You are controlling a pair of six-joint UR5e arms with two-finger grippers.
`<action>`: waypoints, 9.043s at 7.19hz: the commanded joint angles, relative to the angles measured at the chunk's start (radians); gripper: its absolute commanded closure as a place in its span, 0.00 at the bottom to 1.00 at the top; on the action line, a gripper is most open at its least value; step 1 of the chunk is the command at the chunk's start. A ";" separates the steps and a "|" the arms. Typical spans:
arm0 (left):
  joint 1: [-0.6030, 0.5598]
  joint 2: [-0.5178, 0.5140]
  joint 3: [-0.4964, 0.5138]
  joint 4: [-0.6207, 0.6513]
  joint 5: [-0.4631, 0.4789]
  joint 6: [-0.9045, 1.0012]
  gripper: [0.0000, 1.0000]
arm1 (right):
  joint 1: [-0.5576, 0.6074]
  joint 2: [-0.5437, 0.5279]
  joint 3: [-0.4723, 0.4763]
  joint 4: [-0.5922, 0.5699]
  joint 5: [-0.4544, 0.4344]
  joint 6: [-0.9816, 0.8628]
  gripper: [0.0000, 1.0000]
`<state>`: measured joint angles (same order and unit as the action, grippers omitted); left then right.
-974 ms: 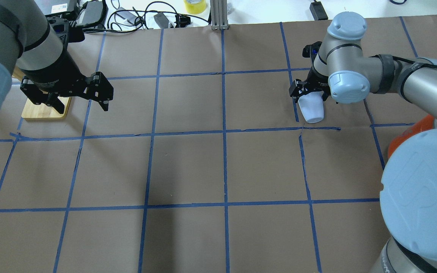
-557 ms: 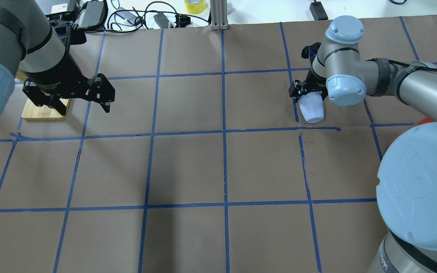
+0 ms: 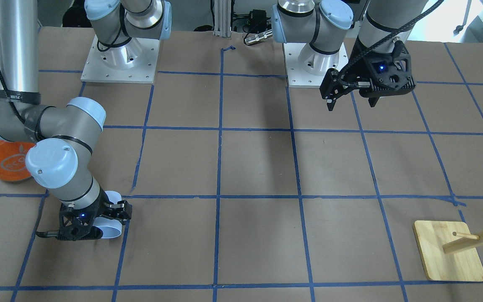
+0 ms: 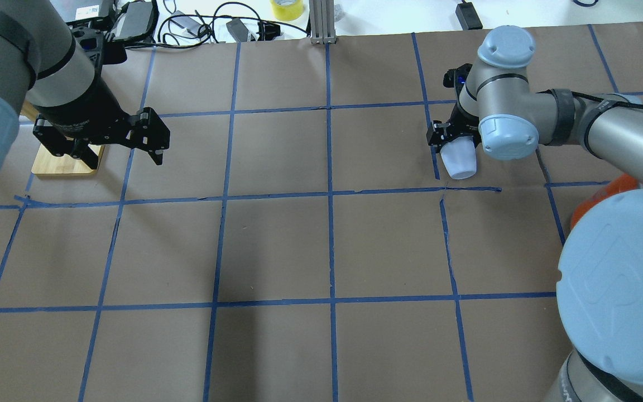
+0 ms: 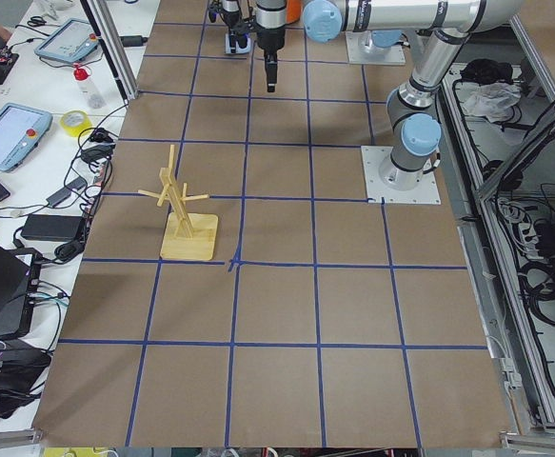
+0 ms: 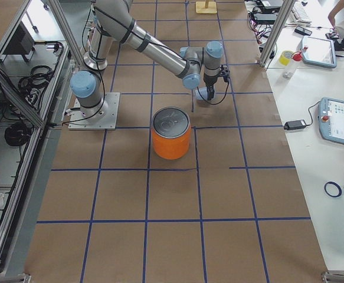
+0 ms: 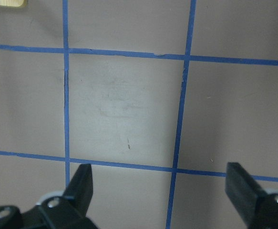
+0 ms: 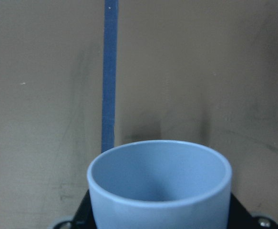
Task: Flip cup
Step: 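Lift the cup with the right gripper and carry it toward the table center, then rotate the right wrist to tip the held cup onto its side, then open the right gripper to release the cup lying on its side and withdraw, then grasp the lying cup's rim with the left gripper while the right arm retracts, then lift the cup with the left gripper and turn it upside down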
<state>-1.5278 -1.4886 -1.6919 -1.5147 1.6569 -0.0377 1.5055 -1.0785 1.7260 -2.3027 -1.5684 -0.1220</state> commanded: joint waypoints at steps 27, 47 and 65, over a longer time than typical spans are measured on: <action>0.288 -0.056 0.006 0.024 -0.106 0.114 0.00 | 0.392 -0.145 -0.115 0.042 0.022 -0.690 0.00; -0.091 -0.556 -0.055 0.599 -0.571 -0.013 0.00 | 0.059 -0.598 -0.125 0.651 0.019 0.140 0.00; -0.035 -0.564 0.206 0.562 0.007 -0.012 1.00 | 0.048 -0.595 -0.125 0.638 -0.002 0.101 0.00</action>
<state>-1.5800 -2.0416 -1.4780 -0.9559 1.6628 -0.0661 1.5539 -1.6736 1.6015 -1.6635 -1.5718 -0.0202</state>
